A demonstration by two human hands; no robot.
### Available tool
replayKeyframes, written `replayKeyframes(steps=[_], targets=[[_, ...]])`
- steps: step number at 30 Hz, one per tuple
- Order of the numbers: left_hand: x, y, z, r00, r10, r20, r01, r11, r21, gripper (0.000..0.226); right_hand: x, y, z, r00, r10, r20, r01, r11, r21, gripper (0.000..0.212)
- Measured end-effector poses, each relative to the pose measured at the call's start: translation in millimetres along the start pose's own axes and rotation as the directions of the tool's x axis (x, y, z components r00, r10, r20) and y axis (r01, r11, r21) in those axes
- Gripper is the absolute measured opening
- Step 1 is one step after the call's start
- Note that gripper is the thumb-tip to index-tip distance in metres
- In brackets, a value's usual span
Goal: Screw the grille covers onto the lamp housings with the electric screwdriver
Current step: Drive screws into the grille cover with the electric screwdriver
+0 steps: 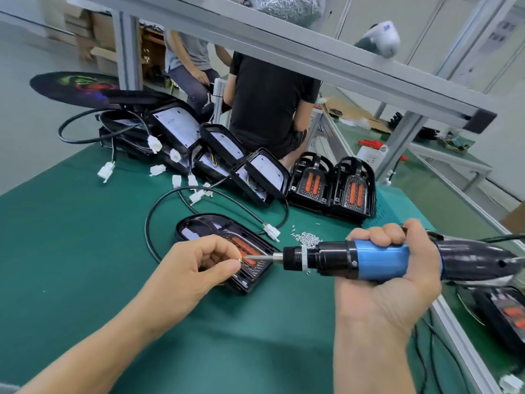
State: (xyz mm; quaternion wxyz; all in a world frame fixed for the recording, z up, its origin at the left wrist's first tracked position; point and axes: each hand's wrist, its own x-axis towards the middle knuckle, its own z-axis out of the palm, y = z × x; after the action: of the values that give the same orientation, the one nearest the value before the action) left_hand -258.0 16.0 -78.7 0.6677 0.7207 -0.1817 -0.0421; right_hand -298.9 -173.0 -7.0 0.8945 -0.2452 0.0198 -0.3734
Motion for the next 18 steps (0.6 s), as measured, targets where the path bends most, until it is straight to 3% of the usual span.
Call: replayKeyframes(steps=[4, 14, 18], targets=[[-2.0, -3.0, -5.9, 1.0, 0.009, -0.016, -0.009, 1.0, 0.008, 0.018, -1.0, 7.4, 3.6, 0.999, 0.028, 0.027, -0.027, 0.999, -0.028, 0.02], [0.3, -8.5, -16.9, 0.999, 0.018, -0.047, -0.017, 1.0, 0.016, 0.015, -0.4, 24.6, 10.0, 0.994, 0.066, 0.082, -0.062, 0.997, -0.049, 0.026], [1.7, -7.8, -22.7, 0.994, 0.066, -0.088, -0.054, 0.99, 0.133, 0.02, 0.8, 34.5, 15.7, 0.992, 0.073, 0.101, -0.068, 0.996, -0.051, 0.031]])
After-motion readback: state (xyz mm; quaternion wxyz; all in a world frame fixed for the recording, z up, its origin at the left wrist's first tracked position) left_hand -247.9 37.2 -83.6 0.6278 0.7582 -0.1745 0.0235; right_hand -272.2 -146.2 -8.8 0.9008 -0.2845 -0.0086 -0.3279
